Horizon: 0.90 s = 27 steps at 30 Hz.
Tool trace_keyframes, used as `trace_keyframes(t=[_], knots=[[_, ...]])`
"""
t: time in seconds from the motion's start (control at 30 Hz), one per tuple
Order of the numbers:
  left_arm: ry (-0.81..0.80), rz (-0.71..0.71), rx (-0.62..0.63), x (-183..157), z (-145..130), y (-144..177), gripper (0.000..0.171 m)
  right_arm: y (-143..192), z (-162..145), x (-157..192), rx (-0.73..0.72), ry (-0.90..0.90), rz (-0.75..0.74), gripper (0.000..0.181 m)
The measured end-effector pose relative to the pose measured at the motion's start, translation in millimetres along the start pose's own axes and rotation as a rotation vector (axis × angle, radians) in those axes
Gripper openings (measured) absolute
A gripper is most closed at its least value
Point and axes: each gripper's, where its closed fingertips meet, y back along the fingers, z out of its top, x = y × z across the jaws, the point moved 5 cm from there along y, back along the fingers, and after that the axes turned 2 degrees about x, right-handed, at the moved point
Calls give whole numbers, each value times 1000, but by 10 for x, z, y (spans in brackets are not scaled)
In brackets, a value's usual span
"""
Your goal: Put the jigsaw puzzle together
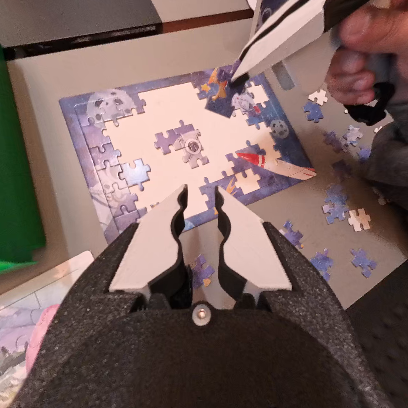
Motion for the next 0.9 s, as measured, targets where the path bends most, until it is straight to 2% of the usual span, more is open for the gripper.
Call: trace_keyframes(t=[0.23, 0.4, 0.67, 0.9], knots=[[4, -72, 88, -108, 9, -123, 24, -32, -346, -373, 180, -124, -59, 2], [-61, -48, 115, -165, 12, -203, 23, -59, -378, -524, 136, -208, -24, 2], [-46, -36, 144, -150, -78, -327, 23, -126, -450, -629, 212, -162, -78, 2], [-42, 1, 148, -72, -78, -366, 23, -196, -475, -595, 252, -157, -29, 3]])
